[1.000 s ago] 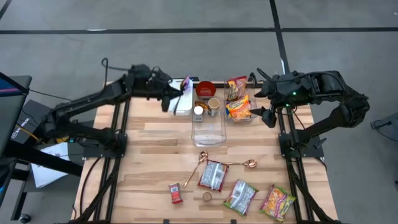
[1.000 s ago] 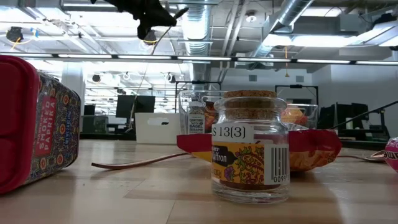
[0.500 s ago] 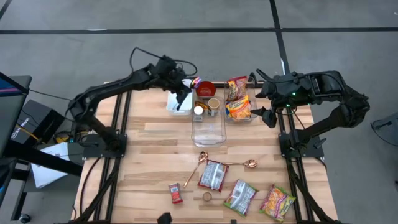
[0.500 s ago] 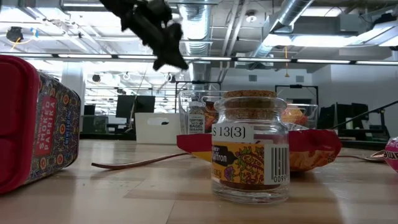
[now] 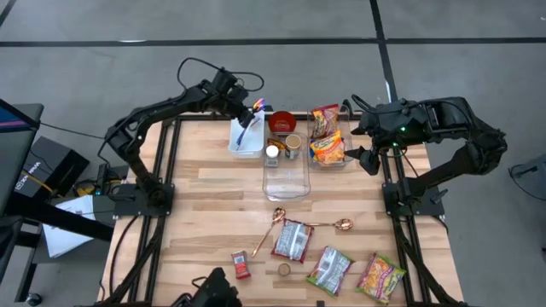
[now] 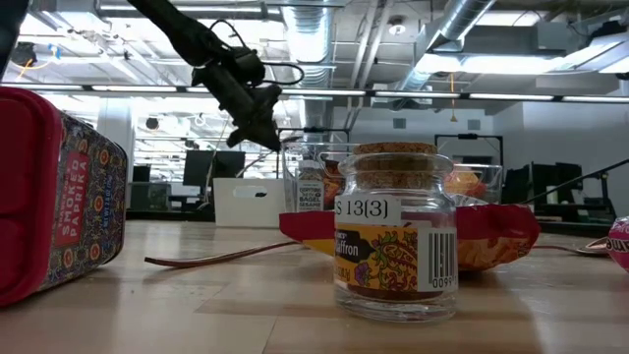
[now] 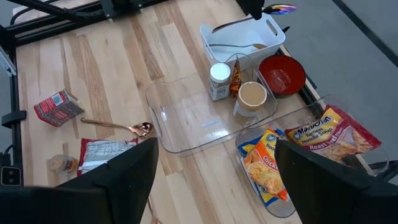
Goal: Pick & Place Food Item
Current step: Put the blue spoon into the white bin
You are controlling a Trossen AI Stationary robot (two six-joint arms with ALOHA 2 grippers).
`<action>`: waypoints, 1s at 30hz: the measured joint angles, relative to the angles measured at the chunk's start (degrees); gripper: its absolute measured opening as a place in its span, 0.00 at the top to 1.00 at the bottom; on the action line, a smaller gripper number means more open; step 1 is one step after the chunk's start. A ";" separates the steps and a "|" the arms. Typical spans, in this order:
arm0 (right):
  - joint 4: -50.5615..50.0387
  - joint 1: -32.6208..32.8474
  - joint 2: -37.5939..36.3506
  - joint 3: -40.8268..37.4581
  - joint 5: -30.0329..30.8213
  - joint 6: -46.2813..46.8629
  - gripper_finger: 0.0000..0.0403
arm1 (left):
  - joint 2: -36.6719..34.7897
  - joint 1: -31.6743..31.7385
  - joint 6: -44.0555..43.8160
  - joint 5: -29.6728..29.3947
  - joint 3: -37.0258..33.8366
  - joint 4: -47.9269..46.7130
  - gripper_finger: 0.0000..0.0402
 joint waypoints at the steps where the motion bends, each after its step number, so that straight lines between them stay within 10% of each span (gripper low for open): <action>1: 0.00 0.00 0.00 0.00 0.00 0.00 0.22 | 0.32 0.16 -0.04 0.00 0.01 0.27 0.98; 30: 0.02 0.00 -0.02 0.00 0.00 -0.02 0.22 | 5.87 0.20 -0.15 -4.07 2.08 -2.18 0.99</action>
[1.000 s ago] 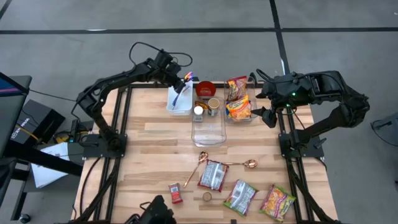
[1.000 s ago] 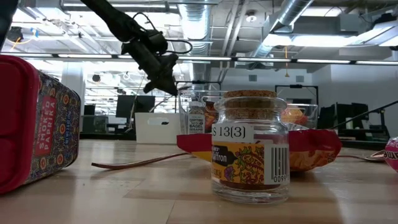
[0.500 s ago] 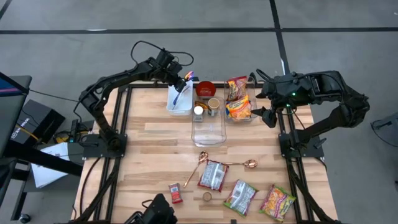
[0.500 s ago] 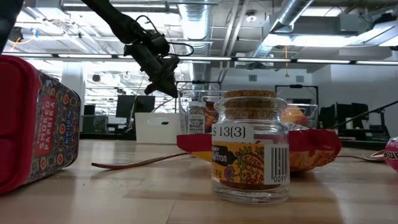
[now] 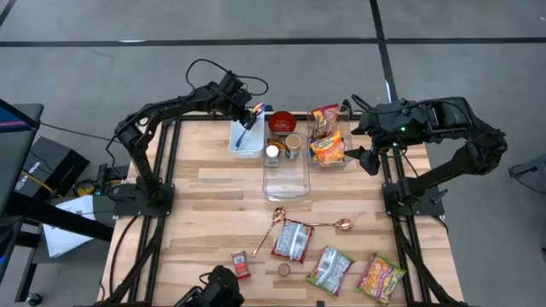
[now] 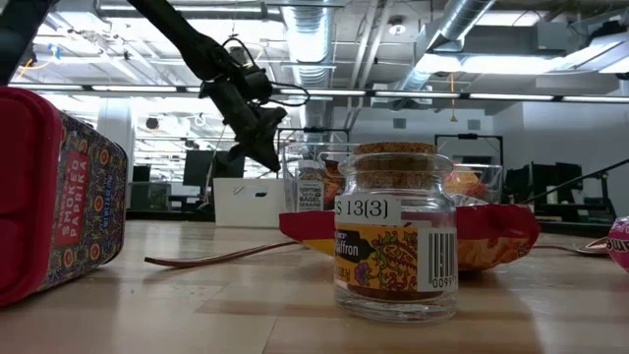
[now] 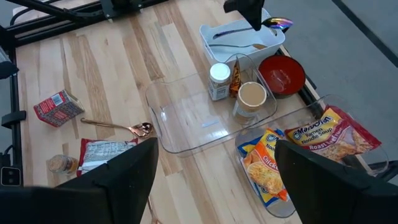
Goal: Pick & Place Food Item
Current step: Put the blue spoon into the white bin, then put the red spice can into the left transparent bin
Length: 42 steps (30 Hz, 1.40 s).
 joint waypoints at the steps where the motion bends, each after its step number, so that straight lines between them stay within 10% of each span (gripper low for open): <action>1: 0.00 0.00 0.00 0.00 0.00 0.00 0.22 | 0.08 0.00 0.06 -0.07 -0.11 -0.49 0.99; 42: 0.02 0.00 0.00 0.00 0.00 -0.02 0.22 | -4.60 -2.58 -3.80 -8.35 -6.89 10.73 0.71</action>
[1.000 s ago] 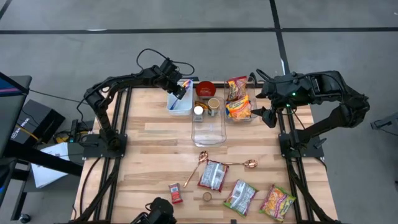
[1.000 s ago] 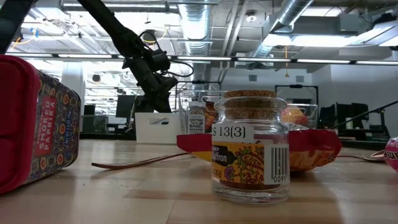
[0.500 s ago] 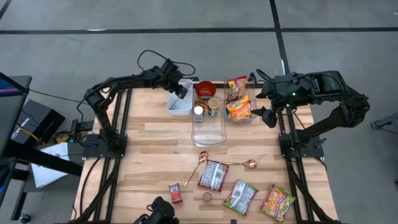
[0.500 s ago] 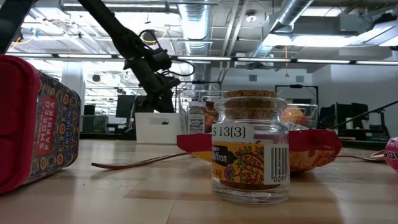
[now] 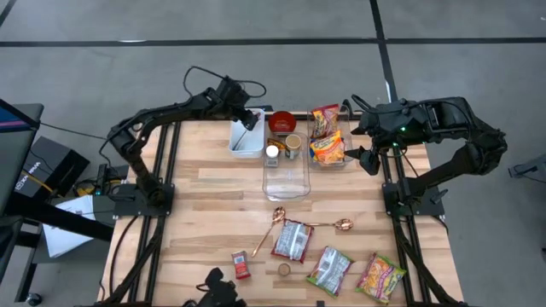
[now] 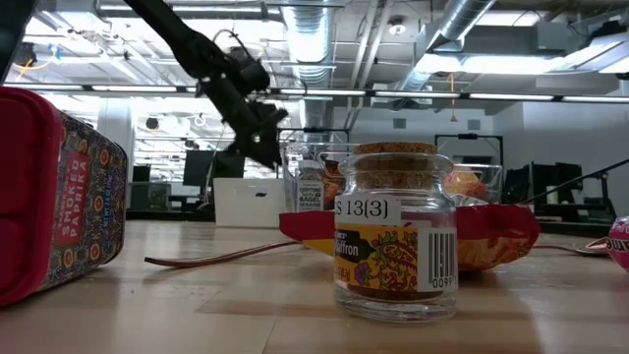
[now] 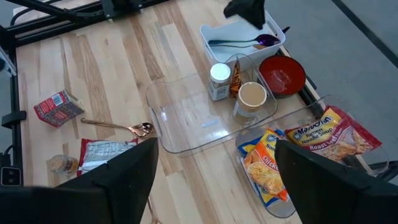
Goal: Pick & Place Food Item
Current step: Put the red spice can into the left transparent bin
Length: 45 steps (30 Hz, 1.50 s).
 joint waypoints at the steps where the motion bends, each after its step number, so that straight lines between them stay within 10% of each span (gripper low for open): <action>1: 0.00 0.00 0.00 0.00 0.00 0.00 0.22 | -1.27 0.01 -0.01 0.00 0.00 -0.22 0.70; 20: 0.00 0.13 0.00 0.00 0.00 -0.63 0.22 | -21.71 -13.90 7.34 7.49 0.02 -0.15 0.67; 27: 0.00 0.12 0.00 0.00 -2.31 -0.14 0.22 | -24.96 -31.11 16.17 8.98 0.02 -1.90 0.56; 36: 0.00 0.15 0.00 0.00 -6.22 0.02 0.22 | -22.58 -55.21 20.09 8.21 -0.02 -29.55 0.29; 45: -2.28 0.17 0.03 -0.02 -6.43 2.93 0.22 | -17.36 -71.18 26.29 1.38 -5.96 -21.69 0.26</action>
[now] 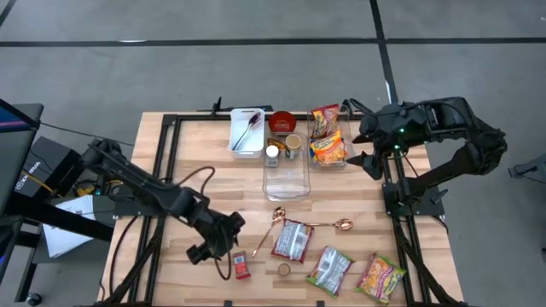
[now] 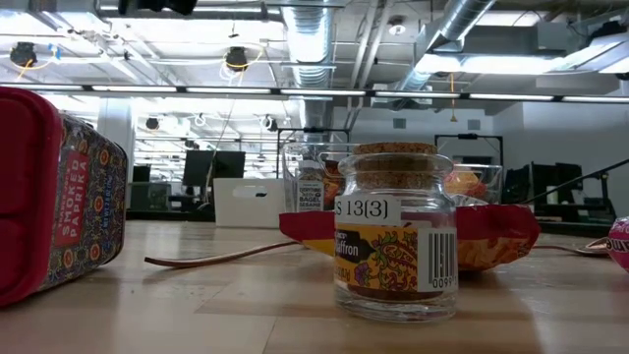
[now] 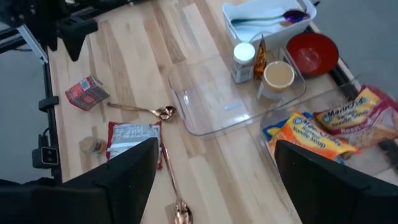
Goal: Pick & Place Food Item
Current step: Put the red spice can into the left transparent bin
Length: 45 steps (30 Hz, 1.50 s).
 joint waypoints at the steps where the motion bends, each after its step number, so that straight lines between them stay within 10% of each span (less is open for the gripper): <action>1: -0.37 0.00 0.01 0.00 -0.38 0.40 0.22 | 0.48 -0.21 -0.17 -0.10 -1.01 1.63 0.26; 45: -2.89 2.62 -0.05 0.00 -2.71 4.22 0.22 | 8.84 3.42 14.81 3.40 -17.07 28.25 0.23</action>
